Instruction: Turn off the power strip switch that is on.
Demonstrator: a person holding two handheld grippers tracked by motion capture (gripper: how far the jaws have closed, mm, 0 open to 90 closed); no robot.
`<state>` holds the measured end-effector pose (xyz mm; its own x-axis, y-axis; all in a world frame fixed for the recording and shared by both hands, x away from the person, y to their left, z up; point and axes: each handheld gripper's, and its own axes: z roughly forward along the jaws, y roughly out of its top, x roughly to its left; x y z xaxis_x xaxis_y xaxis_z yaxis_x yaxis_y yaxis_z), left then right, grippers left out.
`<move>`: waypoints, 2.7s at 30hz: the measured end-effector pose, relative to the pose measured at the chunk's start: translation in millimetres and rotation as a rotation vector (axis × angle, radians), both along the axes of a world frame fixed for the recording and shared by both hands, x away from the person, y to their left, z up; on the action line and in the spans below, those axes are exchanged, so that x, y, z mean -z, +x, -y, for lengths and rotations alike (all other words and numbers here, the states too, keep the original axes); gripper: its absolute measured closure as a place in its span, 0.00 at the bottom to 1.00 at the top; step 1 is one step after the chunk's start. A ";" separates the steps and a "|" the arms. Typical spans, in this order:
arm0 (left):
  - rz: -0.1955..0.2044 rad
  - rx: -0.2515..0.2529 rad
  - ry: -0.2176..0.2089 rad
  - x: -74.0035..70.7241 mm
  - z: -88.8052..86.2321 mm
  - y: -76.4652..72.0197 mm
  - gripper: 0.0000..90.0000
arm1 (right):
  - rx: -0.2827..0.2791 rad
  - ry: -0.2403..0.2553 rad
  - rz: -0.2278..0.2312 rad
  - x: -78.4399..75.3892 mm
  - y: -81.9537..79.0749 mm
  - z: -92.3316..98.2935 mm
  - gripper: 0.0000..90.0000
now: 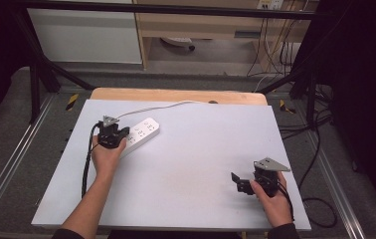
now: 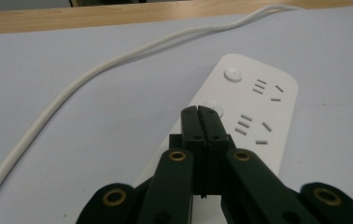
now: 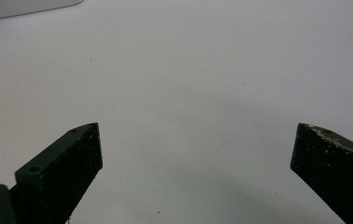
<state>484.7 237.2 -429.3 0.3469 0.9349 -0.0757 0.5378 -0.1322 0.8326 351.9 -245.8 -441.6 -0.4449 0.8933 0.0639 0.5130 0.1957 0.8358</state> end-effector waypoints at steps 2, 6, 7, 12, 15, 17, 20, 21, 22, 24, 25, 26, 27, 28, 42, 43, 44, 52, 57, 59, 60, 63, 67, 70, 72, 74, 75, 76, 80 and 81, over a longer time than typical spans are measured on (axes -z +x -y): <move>0.000 -0.001 -0.004 -0.2 0.6 -0.1 1.00 | 0.002 0.003 -0.002 -0.1 -0.4 0.0 0.03; 0.016 -0.013 -0.015 -2.7 0.4 -0.5 1.00 | 0.003 0.001 -0.002 0.1 -0.2 0.3 0.03; 0.018 -0.010 -0.013 -3.4 0.5 -0.4 1.00 | 0.002 0.002 -0.003 0.2 -0.2 0.2 0.03; 0.034 0.002 -0.010 -7.3 1.8 -0.5 1.00 | 0.002 -0.002 -0.001 0.4 0.3 0.6 0.03; 0.042 0.004 -0.010 -9.1 3.0 -0.3 0.91 | 0.002 -0.002 -0.001 0.3 0.2 0.6 0.03; 0.044 0.017 -0.013 -10.1 4.5 -0.6 0.89 | 0.002 -0.002 -0.002 0.3 0.1 0.5 0.03; 0.056 0.028 -0.017 -11.0 6.9 -1.5 0.80 | 0.003 -0.001 -0.002 0.3 0.1 0.6 0.03; 0.059 0.029 -0.019 -11.3 7.4 -1.7 0.76 | 0.002 -0.002 -0.001 0.3 0.2 0.6 0.03; 0.063 0.032 -0.025 -11.7 7.9 -1.8 0.72 | 0.002 -0.002 -0.002 0.4 0.2 0.5 0.03; 0.063 0.033 -0.034 -12.8 8.7 -2.2 0.64 | 0.002 -0.001 -0.002 0.2 0.0 0.4 0.03; 0.065 0.027 -0.043 -13.1 9.6 -2.0 0.59 | 0.001 -0.002 -0.003 0.2 0.0 0.4 0.03; 0.071 0.025 -0.039 -13.7 10.1 -2.3 0.53 | 0.002 -0.002 -0.003 0.2 0.0 0.4 0.03; 0.084 0.028 -0.032 -14.3 10.9 -2.6 0.47 | 0.003 -0.001 -0.004 0.2 0.0 0.3 0.03; 0.096 0.028 -0.032 -14.9 11.6 -3.0 0.42 | 0.003 -0.001 -0.003 0.3 0.1 0.4 0.03; 0.029 0.049 -0.040 -23.9 21.9 -11.0 0.09 | 0.003 -0.007 0.002 0.0 0.1 0.0 0.04; 0.025 0.059 -0.043 -24.2 23.3 -13.2 0.09 | 0.004 -0.003 0.001 -0.1 0.1 0.1 0.04; 0.022 0.073 -0.047 -24.6 24.4 -15.5 0.09 | 0.003 -0.007 0.000 0.1 0.2 0.3 0.04; 0.055 0.138 -0.073 -32.5 20.8 -38.1 0.08 | 0.002 -0.011 -0.005 0.5 -0.3 -1.2 0.03; 0.068 0.132 -0.098 -39.1 10.7 -52.8 0.08 | 0.003 -0.012 -0.005 1.1 0.3 -0.9 0.03; 0.073 0.139 -0.103 -41.4 6.5 -59.4 0.08 | 0.003 -0.012 -0.006 1.1 0.3 -1.2 0.03; 0.075 0.142 -0.099 -42.4 4.4 -62.6 0.08 | 0.002 -0.013 -0.006 1.2 0.3 -1.3 0.03; 0.074 0.140 -0.110 -45.4 -3.0 -72.0 0.08 | 0.002 -0.015 -0.006 1.3 0.5 -1.7 0.04; 0.084 0.135 -0.117 -48.4 -13.7 -84.9 0.08 | 0.000 -0.019 -0.005 1.5 0.5 -1.9 0.03; 0.081 0.127 -0.126 -47.8 -21.6 -95.0 0.08 | 0.000 -0.020 -0.005 1.7 0.5 -1.9 0.04; 0.085 0.120 -0.130 -47.5 -27.2 -101.0 0.08 | 0.000 -0.021 -0.005 1.8 0.4 -2.0 0.03; 0.090 0.110 -0.129 -47.3 -32.8 -106.4 0.08 | 0.001 -0.019 -0.008 1.9 0.4 -2.3 0.04; 0.091 0.109 -0.132 -47.2 -35.5 -109.0 0.08 | 0.002 -0.017 -0.011 1.9 0.3 -2.5 0.03; 0.092 0.107 -0.131 -47.2 -38.2 -111.4 0.08 | 0.005 -0.013 -0.011 2.0 0.2 -2.9 0.03; 0.098 0.099 -0.135 -45.3 -48.3 -121.5 0.08 | 0.003 -0.017 -0.012 2.0 0.3 -2.4 0.04; 0.100 0.103 -0.135 -44.3 -50.6 -123.9 0.08 | 0.004 -0.017 -0.012 2.1 0.4 -2.4 0.04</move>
<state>360.7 287.8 -385.0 0.4525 0.8776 -0.1583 0.4407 -0.0657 0.8953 352.3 -243.4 -443.6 -0.4407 0.8961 0.0535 0.5235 0.2081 0.8262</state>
